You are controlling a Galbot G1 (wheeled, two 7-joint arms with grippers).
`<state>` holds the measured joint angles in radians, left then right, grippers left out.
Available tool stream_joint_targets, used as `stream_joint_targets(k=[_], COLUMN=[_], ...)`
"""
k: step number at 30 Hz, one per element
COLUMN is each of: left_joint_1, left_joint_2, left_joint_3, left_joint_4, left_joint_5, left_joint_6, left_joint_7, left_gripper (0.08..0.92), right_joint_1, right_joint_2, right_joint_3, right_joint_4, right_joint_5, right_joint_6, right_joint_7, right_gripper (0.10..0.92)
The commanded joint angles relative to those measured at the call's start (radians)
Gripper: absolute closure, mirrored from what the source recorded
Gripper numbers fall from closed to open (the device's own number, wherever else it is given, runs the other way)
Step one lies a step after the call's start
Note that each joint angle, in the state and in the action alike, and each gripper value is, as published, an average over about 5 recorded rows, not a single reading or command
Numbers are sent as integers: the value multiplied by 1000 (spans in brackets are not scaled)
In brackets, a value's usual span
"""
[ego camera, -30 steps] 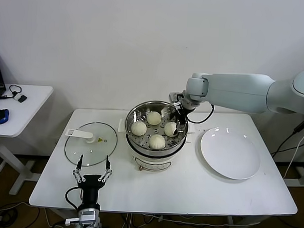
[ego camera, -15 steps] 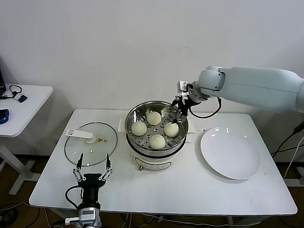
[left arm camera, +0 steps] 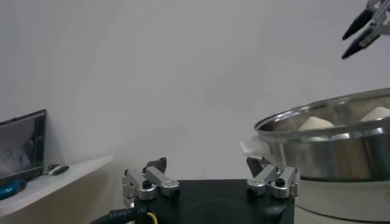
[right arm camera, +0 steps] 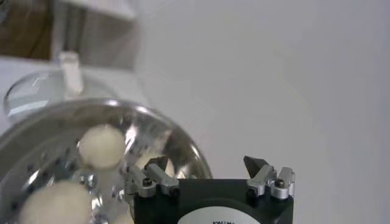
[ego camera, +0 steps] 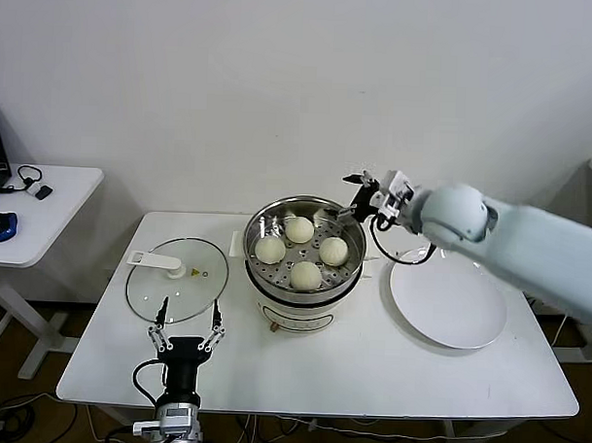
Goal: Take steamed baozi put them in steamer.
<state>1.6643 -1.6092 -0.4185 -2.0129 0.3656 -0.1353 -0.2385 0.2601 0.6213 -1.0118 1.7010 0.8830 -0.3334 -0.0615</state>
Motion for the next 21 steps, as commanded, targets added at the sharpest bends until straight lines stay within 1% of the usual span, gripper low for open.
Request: stream_joint_targets(k=[1,5,9,17,21], left_joint_1=[-6,-8,-6,1,3], left_joint_2=[-49,-49,-49,-49,-49], left_joint_3=[2,9,12,14,14], left_joint_4=[9,19,29,37,38], left_joint_5=[21,35,45,56,54], left_joint_6=[-3,-13,-29,-50,-63], left_joint_7=[1,2,3,10,12], left_gripper=[177,177,177,177,177], right_joint_1=[-1219,-1475,-1612,-1790,-1848], right_joint_2=[-104,74,278,662,782], right_joint_3=[1235,1499,1631,1675,1634], right_joint_4=[366,371,371,360,355], right_joint_5=[-277,-438,-537,-724,-757], right_joint_6=[204,315,414,612,691], right_joint_7=[355,319,279,248,233], right_gripper=[203,203,203,203,203])
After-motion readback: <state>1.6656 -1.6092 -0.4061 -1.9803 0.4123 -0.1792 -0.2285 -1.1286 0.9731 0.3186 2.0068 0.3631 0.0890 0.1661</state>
